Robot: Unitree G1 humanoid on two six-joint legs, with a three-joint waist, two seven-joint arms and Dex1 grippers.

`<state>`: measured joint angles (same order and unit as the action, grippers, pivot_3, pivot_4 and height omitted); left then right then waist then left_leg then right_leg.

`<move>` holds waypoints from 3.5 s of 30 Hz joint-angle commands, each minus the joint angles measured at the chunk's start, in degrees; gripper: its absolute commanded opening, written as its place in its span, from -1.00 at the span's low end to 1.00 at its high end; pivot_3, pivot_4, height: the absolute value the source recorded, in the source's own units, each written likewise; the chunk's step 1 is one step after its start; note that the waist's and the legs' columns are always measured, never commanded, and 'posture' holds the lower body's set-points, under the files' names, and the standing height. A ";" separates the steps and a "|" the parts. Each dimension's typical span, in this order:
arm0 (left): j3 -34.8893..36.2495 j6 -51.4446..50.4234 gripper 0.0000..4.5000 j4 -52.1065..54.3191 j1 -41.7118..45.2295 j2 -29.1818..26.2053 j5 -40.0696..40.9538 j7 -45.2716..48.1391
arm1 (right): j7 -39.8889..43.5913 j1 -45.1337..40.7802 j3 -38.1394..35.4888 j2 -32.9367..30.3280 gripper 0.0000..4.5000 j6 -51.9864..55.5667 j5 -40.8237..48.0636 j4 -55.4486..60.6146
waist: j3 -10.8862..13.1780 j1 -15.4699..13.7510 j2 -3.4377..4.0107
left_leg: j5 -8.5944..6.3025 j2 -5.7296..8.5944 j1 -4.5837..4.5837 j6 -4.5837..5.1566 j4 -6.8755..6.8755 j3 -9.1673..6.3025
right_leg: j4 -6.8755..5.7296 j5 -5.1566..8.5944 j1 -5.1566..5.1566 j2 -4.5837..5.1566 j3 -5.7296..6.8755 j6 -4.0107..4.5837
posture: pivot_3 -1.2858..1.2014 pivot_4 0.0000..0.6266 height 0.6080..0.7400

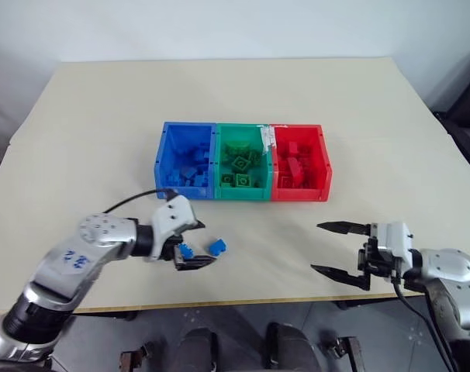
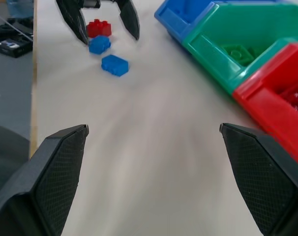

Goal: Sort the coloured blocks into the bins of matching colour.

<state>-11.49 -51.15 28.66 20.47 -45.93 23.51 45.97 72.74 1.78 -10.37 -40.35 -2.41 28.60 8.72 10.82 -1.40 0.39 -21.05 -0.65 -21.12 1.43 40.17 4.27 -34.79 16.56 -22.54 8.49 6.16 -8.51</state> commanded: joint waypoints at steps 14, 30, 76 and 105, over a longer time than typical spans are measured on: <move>-7.41 0.40 0.02 -4.49 3.51 4.08 -7.09 -2.59 | -0.49 5.36 -1.80 -0.40 1.00 -1.38 1.53 7.45 | -0.01 -0.11 0.01 | 0.03 -0.02 0.06 -0.03 0.10 -0.03 | -0.04 0.00 0.07 -0.02 -0.02 0.00 | 0.03 -0.52 1.00; 14.87 15.94 -0.60 -14.07 8.19 13.18 -0.31 -6.02 | -15.49 -0.40 -2.06 9.40 1.00 2.82 5.30 10.96 | -0.01 -0.26 0.01 | 0.04 -0.01 0.01 -0.05 0.17 -0.13 | -0.10 0.00 0.06 0.02 0.06 0.00 | 0.03 -0.52 1.00; 42.09 44.91 0.99 -27.05 -23.88 -3.72 6.96 24.49 | 1.37 -19.54 12.85 5.66 1.00 3.70 0.11 -2.18 | -0.02 0.88 -0.05 | -0.05 -0.19 -0.08 0.02 0.17 -0.18 | -0.14 0.00 -0.02 0.17 0.14 0.00 | 0.03 -0.52 1.00; -2.04 51.59 0.32 -32.79 5.48 -4.67 -18.59 33.01 | -3.75 -1.76 3.57 -3.48 1.00 5.07 -1.65 7.87 | -0.01 0.91 -0.02 | -0.05 -0.06 -0.03 0.00 0.05 0.64 | -0.06 0.00 -0.12 -0.03 -0.01 0.00 | 0.03 -0.52 1.00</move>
<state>-13.03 -0.61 -3.20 26.02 -50.18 6.35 78.96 69.04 -0.31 -5.22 -43.27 3.56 26.40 14.66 10.81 -0.49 0.37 -21.09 -0.72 -21.15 1.43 40.23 4.91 -34.86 16.56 -22.66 8.46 6.14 -8.50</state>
